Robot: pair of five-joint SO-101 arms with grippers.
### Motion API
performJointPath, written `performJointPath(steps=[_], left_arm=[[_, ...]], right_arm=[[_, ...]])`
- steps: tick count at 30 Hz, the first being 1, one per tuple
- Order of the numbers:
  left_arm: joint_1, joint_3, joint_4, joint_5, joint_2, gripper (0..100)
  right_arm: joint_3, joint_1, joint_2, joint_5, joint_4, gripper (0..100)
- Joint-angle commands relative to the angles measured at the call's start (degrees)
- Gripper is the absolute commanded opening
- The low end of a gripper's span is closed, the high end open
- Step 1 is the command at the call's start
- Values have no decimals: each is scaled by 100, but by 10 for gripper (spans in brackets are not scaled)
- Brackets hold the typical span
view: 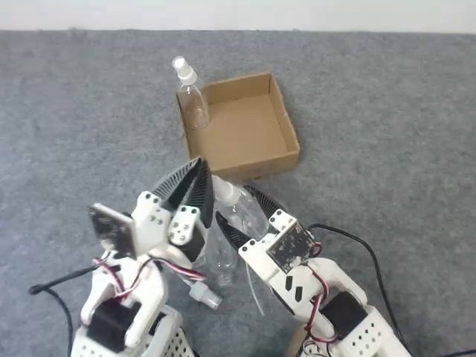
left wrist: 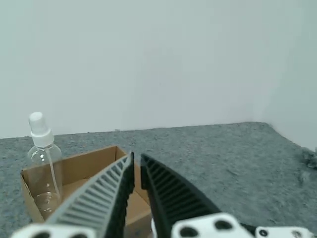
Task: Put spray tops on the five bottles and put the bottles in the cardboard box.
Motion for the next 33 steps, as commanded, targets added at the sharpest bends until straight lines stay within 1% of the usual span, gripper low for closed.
performJointPath(steps=[1,7,11,17,19,24,27,31,33], left_arm=[[211,154,-440,-325,-105,13],[695,154,-325,-730,-105,13],[695,110,-325,-756,-105,13],[677,-224,-299,-765,-105,13],[563,-330,-299,-774,-105,13],[167,-629,-299,-1152,-105,13],[-167,-796,-299,-1169,-105,13],[-624,-857,-299,-1169,-105,13],[-879,-804,-167,-1169,-105,13]], right_arm=[[123,92,-136,-9,-163,6],[123,110,-127,-9,-110,6],[132,119,-92,-26,-92,6],[132,119,-127,-44,233,6],[132,119,-127,-44,242,6],[132,127,-110,-44,251,6],[132,171,-101,-44,251,6],[132,462,-127,-53,251,6],[132,488,-127,-62,242,6]])
